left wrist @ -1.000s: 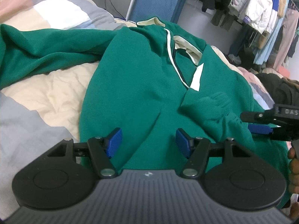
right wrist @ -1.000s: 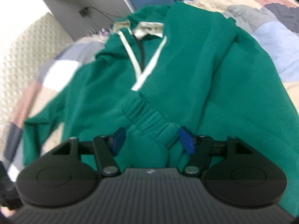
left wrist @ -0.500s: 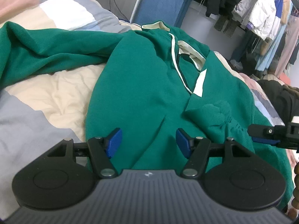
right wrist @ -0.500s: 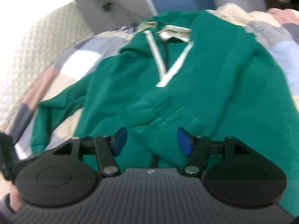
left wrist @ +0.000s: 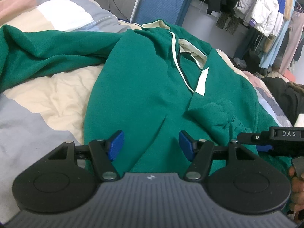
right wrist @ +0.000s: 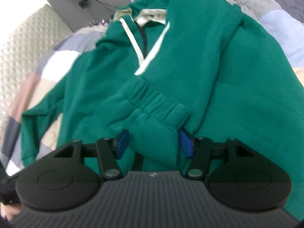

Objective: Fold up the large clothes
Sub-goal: 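Smooth the folded sleeve cuff on the hoodie front with the right gripper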

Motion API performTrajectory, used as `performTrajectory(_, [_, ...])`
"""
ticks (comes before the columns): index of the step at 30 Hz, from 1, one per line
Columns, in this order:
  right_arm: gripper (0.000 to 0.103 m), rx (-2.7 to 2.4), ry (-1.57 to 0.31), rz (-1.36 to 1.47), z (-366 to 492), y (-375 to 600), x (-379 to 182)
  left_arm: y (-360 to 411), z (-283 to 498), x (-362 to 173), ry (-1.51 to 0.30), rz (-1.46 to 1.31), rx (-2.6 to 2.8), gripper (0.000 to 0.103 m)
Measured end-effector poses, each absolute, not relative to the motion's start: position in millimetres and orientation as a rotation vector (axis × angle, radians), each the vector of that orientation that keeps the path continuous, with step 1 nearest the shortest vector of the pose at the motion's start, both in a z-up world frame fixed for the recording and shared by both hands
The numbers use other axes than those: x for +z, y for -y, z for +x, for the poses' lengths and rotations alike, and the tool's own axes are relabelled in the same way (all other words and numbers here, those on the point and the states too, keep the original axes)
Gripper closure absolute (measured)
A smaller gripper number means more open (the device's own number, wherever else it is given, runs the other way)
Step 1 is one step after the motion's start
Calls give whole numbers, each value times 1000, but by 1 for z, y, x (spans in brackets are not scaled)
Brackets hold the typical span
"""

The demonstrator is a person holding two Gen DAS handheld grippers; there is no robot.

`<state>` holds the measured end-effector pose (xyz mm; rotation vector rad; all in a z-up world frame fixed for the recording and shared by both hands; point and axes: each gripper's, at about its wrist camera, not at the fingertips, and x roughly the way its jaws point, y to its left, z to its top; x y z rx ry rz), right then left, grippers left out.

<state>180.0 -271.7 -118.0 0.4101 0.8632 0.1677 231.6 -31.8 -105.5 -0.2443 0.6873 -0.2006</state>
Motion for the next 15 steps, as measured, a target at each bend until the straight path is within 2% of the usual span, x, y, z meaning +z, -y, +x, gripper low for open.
performTrajectory(6, [40, 193, -824, 440, 184, 274, -117, 35, 231, -106, -689, -218, -198, 34])
performTrajectory(15, [41, 402, -744, 363, 164, 247, -94, 31, 230, -102, -674, -240, -190, 34])
